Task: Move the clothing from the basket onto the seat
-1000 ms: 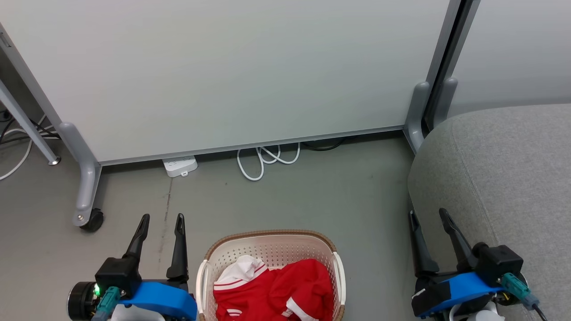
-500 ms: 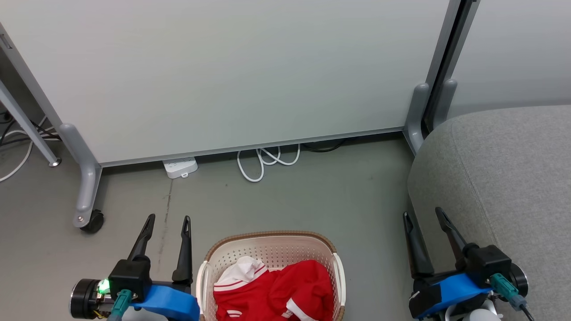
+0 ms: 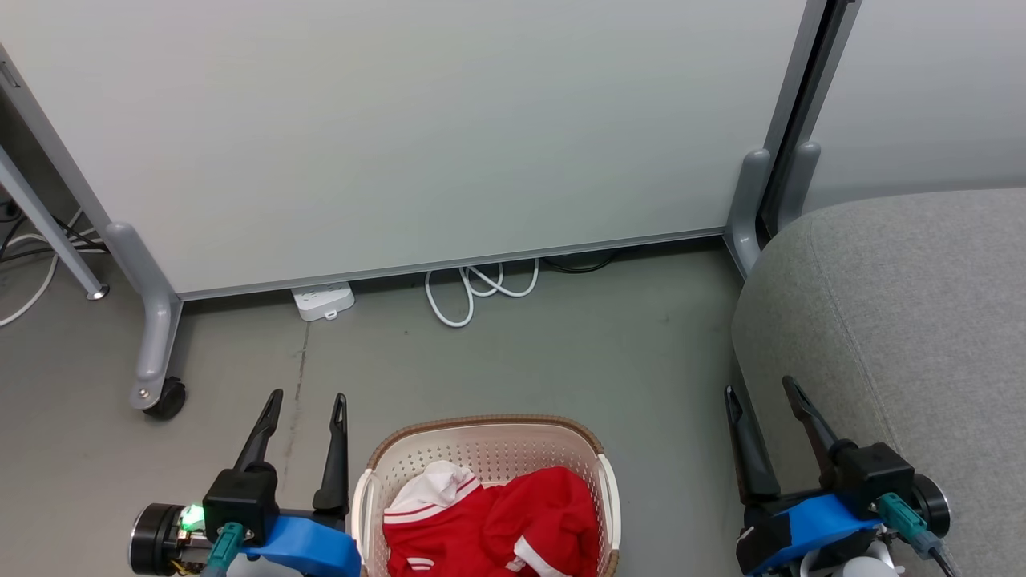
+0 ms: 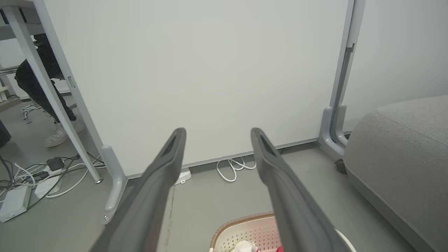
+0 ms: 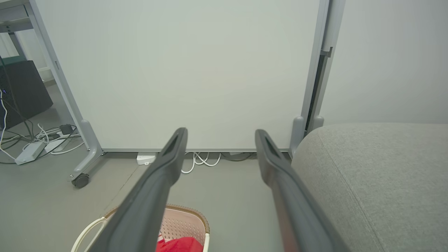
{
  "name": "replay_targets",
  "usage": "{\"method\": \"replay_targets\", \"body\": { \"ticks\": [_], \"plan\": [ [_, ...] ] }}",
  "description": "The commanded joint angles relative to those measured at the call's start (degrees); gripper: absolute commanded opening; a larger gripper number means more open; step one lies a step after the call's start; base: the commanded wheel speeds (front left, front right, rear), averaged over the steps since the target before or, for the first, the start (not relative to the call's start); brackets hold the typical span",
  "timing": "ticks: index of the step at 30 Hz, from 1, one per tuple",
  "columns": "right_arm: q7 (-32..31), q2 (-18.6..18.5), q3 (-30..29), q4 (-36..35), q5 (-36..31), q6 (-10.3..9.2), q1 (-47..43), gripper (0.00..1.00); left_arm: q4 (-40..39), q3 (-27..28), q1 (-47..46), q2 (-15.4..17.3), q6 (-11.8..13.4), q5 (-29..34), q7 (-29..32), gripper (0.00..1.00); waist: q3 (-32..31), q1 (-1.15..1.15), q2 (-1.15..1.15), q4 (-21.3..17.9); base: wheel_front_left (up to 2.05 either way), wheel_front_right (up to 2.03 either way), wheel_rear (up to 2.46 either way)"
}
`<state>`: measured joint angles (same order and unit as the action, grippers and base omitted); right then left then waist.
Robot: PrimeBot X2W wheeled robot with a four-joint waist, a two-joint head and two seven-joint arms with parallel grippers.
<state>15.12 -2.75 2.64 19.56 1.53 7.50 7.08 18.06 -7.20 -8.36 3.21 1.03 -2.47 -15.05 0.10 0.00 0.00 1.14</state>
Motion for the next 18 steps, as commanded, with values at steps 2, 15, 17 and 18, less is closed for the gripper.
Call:
{"method": "replay_targets", "body": {
  "ticks": [2,15,17,18],
  "plan": [
    [0.1,-0.2,-0.1,0.2,0.1,-0.02,0.6,1.00,0.2,0.4,-0.7,0.2,-0.2,0.1,-0.2,1.00,0.0,0.00,0.00,0.1,0.00,0.00,0.00],
    [0.1,-0.2,-0.2,0.6,0.5,-0.03,1.0,1.00,2.1,-0.5,-2.4,0.2,-2.2,0.7,-0.2,1.00,0.7,0.00,0.00,-0.1,0.00,0.00,0.00],
    [0.1,-0.2,0.0,0.6,0.4,-0.02,1.4,1.00,3.2,-1.1,-3.5,0.5,-2.9,0.9,-0.2,1.00,1.3,0.00,0.00,-0.4,0.00,0.00,0.00],
    [0.1,-0.2,0.1,0.5,0.3,-0.03,1.6,1.00,3.8,-1.4,-4.3,0.6,-3.4,1.1,-0.2,1.00,1.7,0.00,0.00,-0.5,0.00,0.00,0.00]
  ]
}}
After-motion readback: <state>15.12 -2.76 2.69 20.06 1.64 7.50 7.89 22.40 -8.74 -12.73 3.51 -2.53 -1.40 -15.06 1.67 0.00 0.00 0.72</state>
